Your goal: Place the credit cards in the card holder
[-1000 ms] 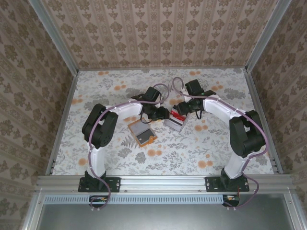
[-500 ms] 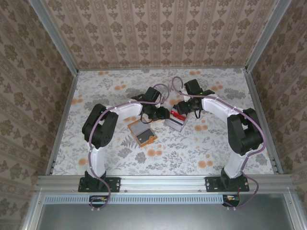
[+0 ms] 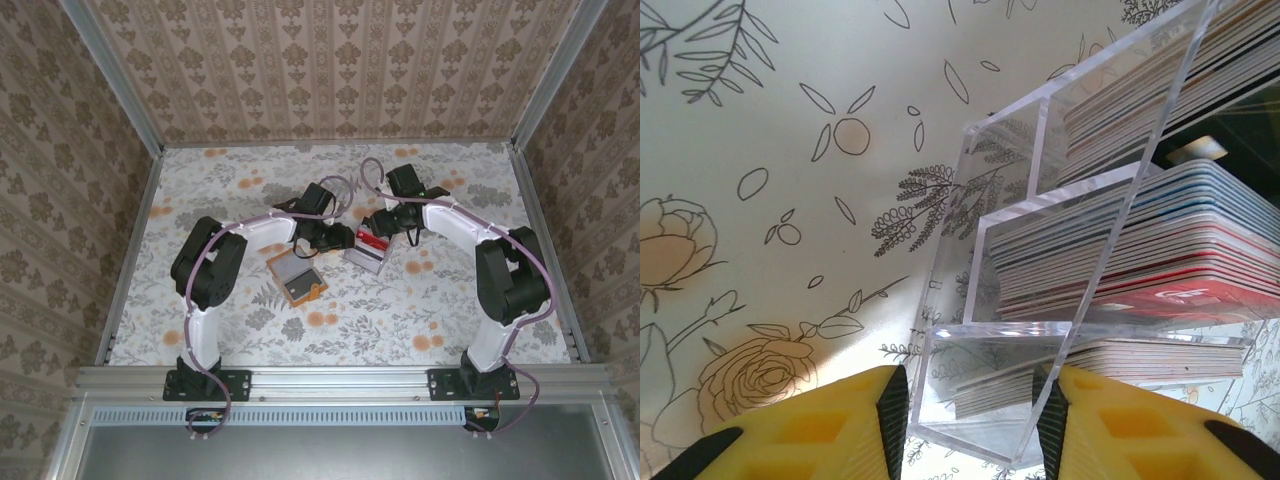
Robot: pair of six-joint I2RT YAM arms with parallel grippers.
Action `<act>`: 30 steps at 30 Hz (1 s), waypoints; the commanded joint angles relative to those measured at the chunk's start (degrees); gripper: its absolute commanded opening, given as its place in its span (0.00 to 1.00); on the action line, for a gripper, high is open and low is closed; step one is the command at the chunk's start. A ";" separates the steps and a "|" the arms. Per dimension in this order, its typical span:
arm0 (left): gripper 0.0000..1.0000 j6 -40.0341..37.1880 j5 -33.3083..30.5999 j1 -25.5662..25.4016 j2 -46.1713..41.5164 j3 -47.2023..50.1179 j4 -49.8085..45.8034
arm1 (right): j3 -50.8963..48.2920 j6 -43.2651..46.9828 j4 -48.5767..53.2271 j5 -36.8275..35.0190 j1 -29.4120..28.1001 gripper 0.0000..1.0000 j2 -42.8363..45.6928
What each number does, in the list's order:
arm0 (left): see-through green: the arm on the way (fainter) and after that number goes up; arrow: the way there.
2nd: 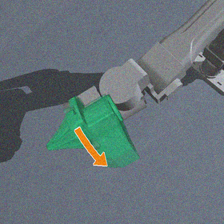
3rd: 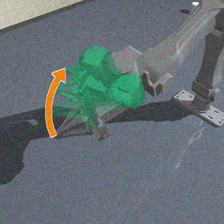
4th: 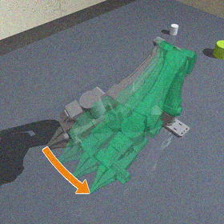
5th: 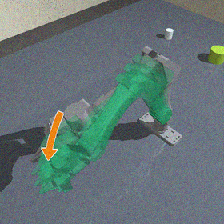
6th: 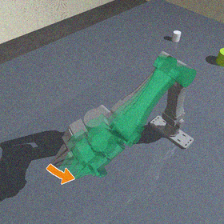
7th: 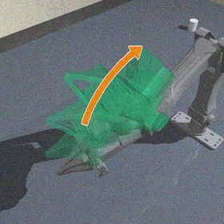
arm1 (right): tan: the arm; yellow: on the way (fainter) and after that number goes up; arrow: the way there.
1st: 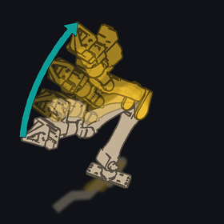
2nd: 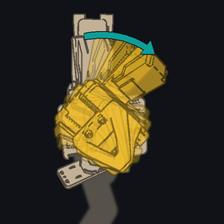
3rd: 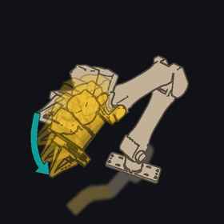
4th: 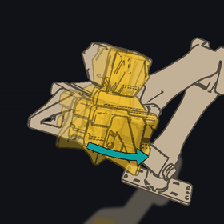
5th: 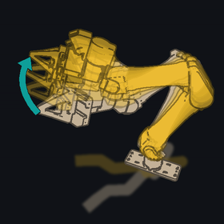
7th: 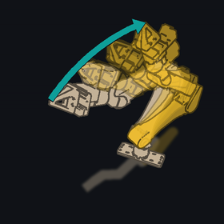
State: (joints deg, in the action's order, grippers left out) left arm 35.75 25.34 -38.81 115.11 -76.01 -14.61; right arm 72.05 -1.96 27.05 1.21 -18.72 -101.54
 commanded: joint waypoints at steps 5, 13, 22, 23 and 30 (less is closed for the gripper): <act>0.40 0.02 -1.57 0.29 0.64 2.78 -3.32 | -0.52 -1.65 -1.02 -2.31 1.43 0.61 2.52; 0.40 -0.07 -1.39 0.22 0.62 2.48 -3.40 | -0.31 -1.65 -1.55 0.92 1.41 0.53 1.95; 0.40 0.00 -1.10 0.16 0.77 2.22 -3.60 | 0.42 -1.21 -0.96 0.28 1.42 0.43 2.44; 0.40 0.04 -1.09 0.14 0.82 2.27 -3.43 | 0.68 -1.12 -0.76 0.32 1.46 0.41 2.48; 0.40 0.38 -0.89 0.05 1.08 2.04 -3.36 | 1.42 -0.94 -0.40 0.38 1.43 0.32 2.67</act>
State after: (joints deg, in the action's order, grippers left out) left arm 35.79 25.80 -38.65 115.02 -75.37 -13.37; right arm 72.07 -2.94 26.85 3.79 -18.04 -100.20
